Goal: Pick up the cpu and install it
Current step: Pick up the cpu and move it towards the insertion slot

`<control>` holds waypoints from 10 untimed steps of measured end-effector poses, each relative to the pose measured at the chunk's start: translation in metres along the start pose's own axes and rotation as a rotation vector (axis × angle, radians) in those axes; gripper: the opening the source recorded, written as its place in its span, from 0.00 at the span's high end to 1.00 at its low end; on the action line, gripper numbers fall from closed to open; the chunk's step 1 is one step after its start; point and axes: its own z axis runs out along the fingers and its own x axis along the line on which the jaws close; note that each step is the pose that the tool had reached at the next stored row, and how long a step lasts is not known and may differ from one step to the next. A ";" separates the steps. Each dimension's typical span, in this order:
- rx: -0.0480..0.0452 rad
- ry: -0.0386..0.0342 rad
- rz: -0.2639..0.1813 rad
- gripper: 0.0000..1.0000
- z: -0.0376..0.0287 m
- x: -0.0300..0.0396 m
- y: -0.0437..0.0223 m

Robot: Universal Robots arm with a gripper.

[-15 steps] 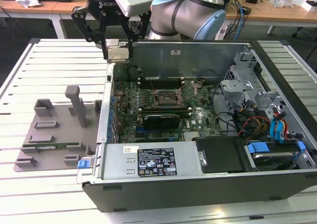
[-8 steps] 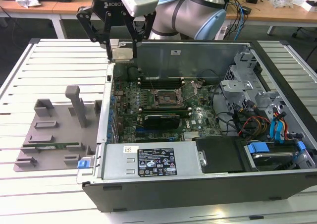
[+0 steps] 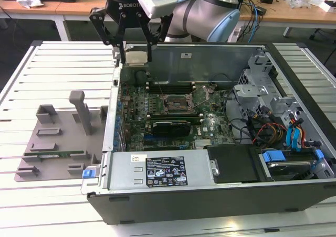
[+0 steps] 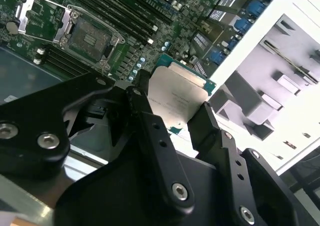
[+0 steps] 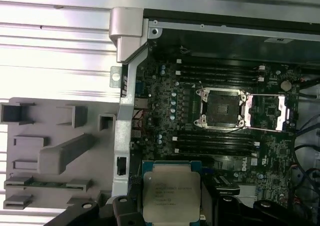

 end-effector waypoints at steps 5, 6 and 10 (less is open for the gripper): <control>0.0002 0.0003 0.000 0.45 0.0070 -0.0036 0.0000; 0.0001 0.0003 0.000 0.45 0.0085 -0.0039 0.0001; 0.0000 0.0003 0.000 0.45 0.0166 -0.0070 0.0018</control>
